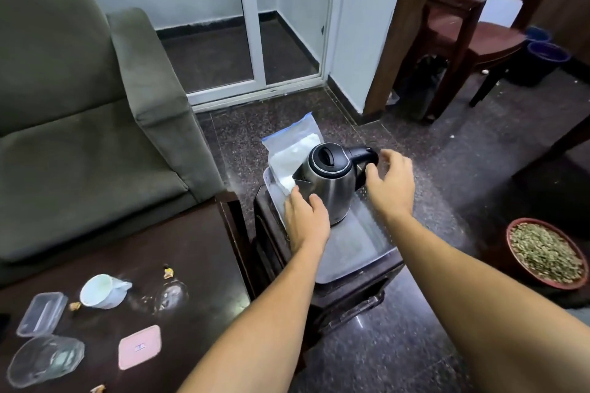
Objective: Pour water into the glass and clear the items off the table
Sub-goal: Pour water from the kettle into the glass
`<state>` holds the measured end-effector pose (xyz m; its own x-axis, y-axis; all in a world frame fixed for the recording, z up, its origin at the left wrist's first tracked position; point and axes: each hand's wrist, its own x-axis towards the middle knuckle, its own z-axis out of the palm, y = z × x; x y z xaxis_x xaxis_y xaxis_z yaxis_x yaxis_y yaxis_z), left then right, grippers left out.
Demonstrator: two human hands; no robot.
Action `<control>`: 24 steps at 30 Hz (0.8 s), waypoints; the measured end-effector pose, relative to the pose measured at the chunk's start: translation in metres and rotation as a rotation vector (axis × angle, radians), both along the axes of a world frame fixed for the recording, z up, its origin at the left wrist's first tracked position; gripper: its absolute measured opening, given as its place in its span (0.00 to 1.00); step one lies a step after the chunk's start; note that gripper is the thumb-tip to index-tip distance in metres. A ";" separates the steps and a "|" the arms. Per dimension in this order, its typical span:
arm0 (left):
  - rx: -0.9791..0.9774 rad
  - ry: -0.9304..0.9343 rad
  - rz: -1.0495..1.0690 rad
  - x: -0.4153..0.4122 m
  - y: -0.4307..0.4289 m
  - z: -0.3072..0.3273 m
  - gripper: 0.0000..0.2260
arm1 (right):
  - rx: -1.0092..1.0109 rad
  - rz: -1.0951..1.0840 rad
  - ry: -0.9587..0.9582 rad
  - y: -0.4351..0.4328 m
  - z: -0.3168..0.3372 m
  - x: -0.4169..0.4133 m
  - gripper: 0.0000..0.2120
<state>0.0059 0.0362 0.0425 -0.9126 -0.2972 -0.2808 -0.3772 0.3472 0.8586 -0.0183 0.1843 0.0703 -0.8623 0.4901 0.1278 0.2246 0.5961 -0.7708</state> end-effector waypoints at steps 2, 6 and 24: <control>-0.016 -0.019 0.052 -0.008 0.001 -0.011 0.24 | -0.001 -0.022 -0.010 0.006 -0.004 -0.018 0.20; 0.009 -0.021 0.022 -0.020 0.001 -0.031 0.25 | -0.014 0.069 -0.121 0.010 -0.012 -0.053 0.20; 0.094 -0.013 0.028 -0.044 0.010 -0.056 0.23 | 0.016 0.140 -0.302 0.045 -0.028 -0.053 0.31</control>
